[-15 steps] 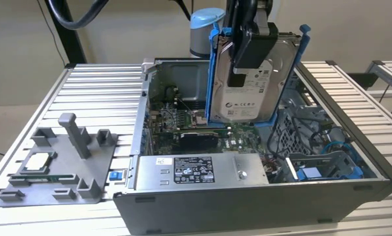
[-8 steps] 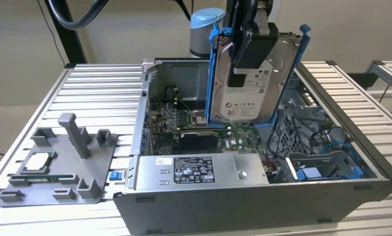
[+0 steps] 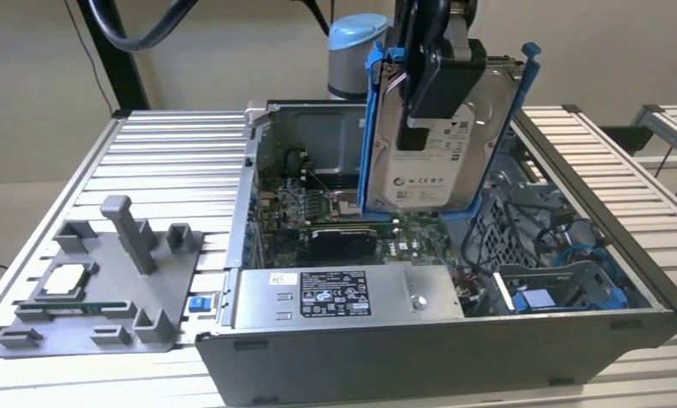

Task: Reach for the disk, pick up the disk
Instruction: 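Pick up the disk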

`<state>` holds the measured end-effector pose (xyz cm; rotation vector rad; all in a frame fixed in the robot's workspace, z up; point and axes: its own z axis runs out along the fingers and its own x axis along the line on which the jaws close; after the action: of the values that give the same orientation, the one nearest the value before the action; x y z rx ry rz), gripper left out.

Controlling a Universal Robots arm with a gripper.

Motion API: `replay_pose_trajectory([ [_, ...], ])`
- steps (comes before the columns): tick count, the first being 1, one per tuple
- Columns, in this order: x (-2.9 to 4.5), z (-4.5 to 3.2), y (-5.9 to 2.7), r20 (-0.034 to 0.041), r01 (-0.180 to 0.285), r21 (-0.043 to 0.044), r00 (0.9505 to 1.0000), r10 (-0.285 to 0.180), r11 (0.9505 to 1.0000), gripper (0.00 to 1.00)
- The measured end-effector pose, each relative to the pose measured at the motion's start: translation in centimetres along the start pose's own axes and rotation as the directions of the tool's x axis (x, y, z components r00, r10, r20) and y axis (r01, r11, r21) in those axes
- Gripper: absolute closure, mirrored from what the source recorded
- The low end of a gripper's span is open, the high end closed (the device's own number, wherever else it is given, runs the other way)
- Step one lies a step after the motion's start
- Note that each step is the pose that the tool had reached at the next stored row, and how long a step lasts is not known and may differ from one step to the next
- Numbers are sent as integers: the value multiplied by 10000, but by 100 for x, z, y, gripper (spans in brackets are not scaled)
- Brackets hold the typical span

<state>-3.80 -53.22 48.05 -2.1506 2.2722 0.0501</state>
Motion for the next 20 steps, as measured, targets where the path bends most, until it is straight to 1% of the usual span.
replay_pose_trajectory([
  [7, -7, -2, -123, -1, -1, 0, 10000, 1, 10000, 100],
  [10, -5, -2, -160, -1, -1, 0, 10000, 1, 10000, 100],
  [14, 15, -3, -199, -1, 0, 0, 10000, 0, 10000, 100],
  [20, 48, -3, -311, -1, -1, -2, 10000, 1, 10000, 100],
])
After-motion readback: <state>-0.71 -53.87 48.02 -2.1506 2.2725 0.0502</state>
